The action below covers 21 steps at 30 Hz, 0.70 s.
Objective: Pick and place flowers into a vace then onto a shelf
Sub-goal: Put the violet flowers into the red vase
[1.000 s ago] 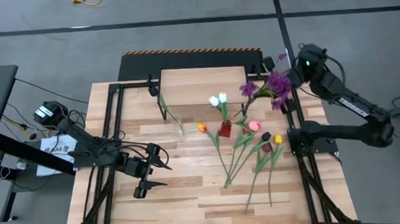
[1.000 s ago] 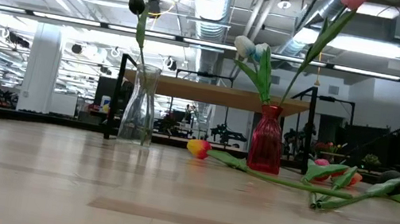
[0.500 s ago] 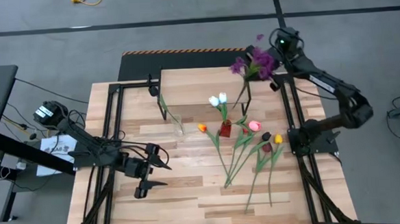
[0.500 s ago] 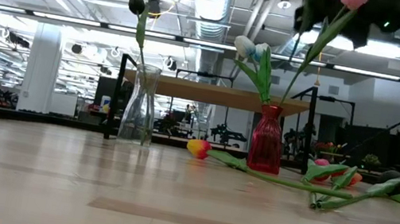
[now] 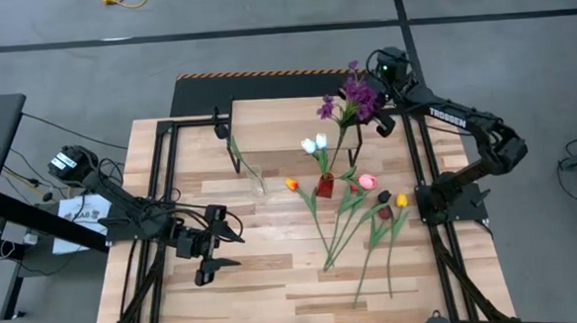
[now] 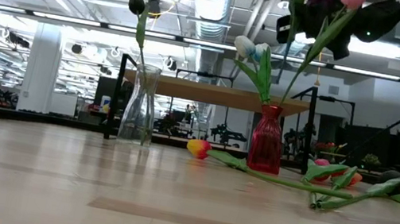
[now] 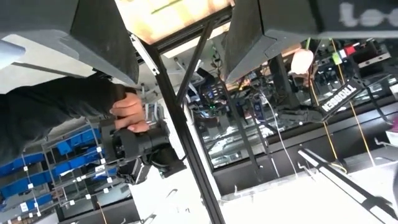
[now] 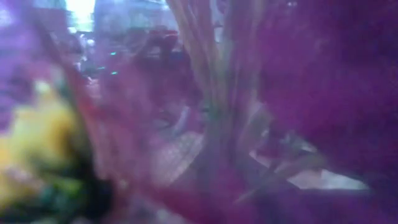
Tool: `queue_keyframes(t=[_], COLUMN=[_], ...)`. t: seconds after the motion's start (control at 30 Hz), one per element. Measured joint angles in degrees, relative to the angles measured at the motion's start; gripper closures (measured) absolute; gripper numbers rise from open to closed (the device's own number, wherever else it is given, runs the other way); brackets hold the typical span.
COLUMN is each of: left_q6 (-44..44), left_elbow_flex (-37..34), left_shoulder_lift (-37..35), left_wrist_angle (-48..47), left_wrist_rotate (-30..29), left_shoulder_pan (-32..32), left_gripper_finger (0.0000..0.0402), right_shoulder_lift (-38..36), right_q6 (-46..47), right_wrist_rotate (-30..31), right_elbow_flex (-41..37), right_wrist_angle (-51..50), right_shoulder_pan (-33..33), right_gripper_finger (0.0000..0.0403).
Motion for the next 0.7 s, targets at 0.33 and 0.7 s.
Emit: queue_keyframes(t=[0.33,0.7], left_q6=[0.0,-0.1], left_elbow_flex=[0.0,0.0], left_shoulder_lift=[0.0,0.0], left_wrist_angle=[0.0,-0.1], left_wrist_rotate=[-0.1,-0.1], left_shoulder_pan=[0.0,0.0], left_gripper_finger=[0.0176,0.0176], right_shoulder_lift=[0.0,0.0], right_q6=[-2.6,-10.6], right_wrist_rotate=[0.1,0.1], right_elbow_flex=[0.0,0.0], right_wrist_angle=[-1.5,-7.2], right_shoulder_pan=[3.8,3.8], right_gripper_finger=[0.0402,0.0402])
